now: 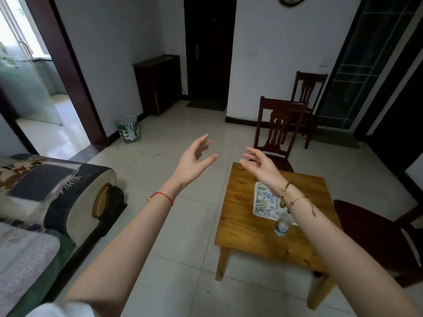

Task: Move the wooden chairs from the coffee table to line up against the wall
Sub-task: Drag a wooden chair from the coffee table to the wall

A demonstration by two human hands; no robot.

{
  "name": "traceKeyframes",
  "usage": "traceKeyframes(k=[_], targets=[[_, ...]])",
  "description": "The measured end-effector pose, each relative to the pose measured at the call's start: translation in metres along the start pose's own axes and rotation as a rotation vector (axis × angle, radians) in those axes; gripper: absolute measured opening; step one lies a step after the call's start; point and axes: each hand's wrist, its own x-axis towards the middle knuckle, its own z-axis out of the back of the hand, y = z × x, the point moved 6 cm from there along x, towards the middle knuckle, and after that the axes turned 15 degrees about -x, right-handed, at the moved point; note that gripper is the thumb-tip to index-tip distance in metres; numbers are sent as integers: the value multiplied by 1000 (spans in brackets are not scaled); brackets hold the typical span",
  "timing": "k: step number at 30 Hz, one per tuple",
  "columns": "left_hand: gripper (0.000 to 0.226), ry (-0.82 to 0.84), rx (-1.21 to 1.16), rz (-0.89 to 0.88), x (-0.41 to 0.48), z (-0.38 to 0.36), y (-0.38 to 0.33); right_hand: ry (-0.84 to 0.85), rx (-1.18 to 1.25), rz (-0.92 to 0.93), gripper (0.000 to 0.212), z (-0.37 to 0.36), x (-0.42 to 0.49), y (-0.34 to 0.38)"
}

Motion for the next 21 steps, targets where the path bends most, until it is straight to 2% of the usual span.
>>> traceKeyframes(k=[5, 16, 21], targets=[[66, 60, -25, 11, 103, 36, 51, -16, -16, -25, 62, -23, 102, -9], [69, 365, -59, 11, 362, 99, 142, -231, 38, -170, 58, -58, 332, -8], [69, 492, -80, 20, 469, 109, 180, -325, 59, -258, 59, -59, 420, -32]])
